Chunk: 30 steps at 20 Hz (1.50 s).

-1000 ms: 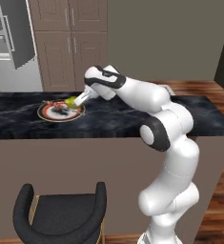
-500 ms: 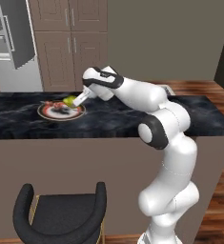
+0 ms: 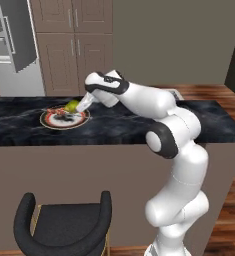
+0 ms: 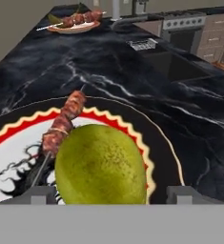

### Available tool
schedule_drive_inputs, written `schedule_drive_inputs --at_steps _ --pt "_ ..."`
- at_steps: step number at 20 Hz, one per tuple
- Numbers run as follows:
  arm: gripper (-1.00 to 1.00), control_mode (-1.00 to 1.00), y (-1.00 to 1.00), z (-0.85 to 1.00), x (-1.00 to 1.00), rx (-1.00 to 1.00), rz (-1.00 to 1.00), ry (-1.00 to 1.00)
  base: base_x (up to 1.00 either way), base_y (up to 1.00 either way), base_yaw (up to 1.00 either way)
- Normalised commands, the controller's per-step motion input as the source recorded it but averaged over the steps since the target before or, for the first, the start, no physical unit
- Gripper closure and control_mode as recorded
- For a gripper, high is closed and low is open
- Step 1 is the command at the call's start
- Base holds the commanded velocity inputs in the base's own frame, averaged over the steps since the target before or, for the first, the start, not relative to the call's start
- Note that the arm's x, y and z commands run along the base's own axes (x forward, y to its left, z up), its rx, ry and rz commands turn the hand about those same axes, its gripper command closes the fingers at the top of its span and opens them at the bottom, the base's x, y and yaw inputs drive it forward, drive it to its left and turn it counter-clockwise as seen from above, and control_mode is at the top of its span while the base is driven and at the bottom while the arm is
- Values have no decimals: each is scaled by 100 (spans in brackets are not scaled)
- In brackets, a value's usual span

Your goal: Pick up the pear and banana from the fridge and place one fruit on each plate on the dining counter.

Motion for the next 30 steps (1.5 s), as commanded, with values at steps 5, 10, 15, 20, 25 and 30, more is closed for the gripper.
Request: schedule_drive_inputs --at_steps 5,10,15,20,25,30 --pt "-100 -100 0 0 -10 0 0 -19 0 0 0" --pt "-100 -100 -5 32 -45 0 0 -29 0 0 0" --pt "-100 -100 -56 53 -89 0 -6 -33 0 0 0" --pt "-100 -100 -93 44 -100 0 -12 -20 0 0 0" --pt "-100 -100 -100 55 -100 -1 -13 -5 0 0 0" --pt "-100 -100 -100 69 -100 -4 -14 0 0 0 0"
